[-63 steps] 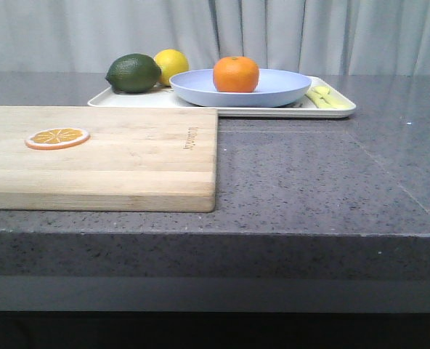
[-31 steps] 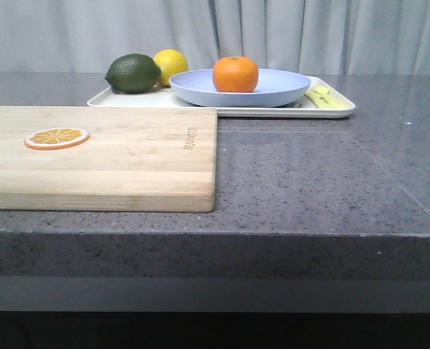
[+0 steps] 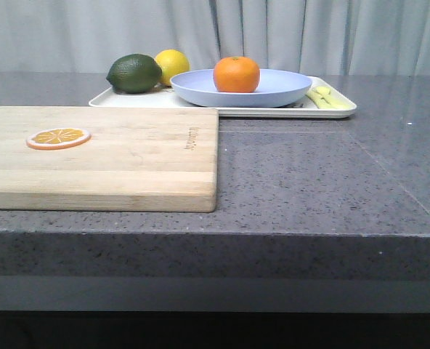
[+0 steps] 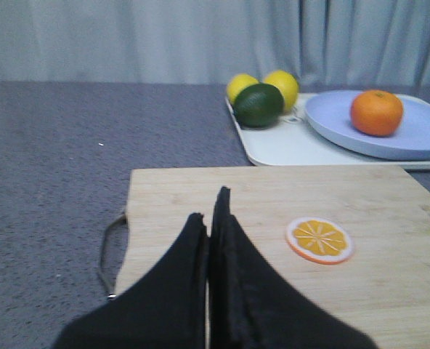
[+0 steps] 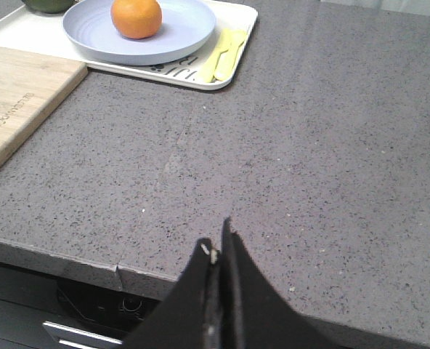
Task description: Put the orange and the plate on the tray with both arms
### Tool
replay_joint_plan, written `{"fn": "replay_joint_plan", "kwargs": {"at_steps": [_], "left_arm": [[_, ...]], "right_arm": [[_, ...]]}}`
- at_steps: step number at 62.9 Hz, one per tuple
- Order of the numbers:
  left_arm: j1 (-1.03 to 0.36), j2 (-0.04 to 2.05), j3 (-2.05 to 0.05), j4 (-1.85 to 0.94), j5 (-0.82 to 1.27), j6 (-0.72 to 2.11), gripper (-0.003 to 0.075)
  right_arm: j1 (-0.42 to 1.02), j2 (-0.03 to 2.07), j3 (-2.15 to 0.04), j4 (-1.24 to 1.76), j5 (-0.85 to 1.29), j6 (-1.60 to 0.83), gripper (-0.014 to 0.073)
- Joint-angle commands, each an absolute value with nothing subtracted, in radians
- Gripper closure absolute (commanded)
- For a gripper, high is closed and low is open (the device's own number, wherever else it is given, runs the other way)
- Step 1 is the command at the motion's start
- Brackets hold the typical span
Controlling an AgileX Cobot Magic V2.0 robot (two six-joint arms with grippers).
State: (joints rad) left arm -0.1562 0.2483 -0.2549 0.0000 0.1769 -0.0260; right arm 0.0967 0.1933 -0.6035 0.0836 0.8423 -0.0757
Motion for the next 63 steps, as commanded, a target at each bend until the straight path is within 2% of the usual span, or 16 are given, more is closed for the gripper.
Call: {"fn": "replay_joint_plan", "kwargs": {"at_steps": [1, 18, 63], "left_arm": [[-0.104, 0.160, -0.175, 0.000, 0.000, -0.026, 0.0740], [-0.052, -0.025, -0.011, -0.059, -0.017, -0.026, 0.0740], [-0.043, -0.024, 0.034, -0.064, -0.040, -0.026, 0.0740]], "right_arm": [[0.096, 0.205, -0.626, 0.073, 0.764, -0.078, 0.0662], [0.096, 0.205, -0.626, 0.073, 0.764, -0.078, 0.0662], [0.096, 0.206, -0.626, 0.073, 0.764, -0.078, 0.0662]]}}
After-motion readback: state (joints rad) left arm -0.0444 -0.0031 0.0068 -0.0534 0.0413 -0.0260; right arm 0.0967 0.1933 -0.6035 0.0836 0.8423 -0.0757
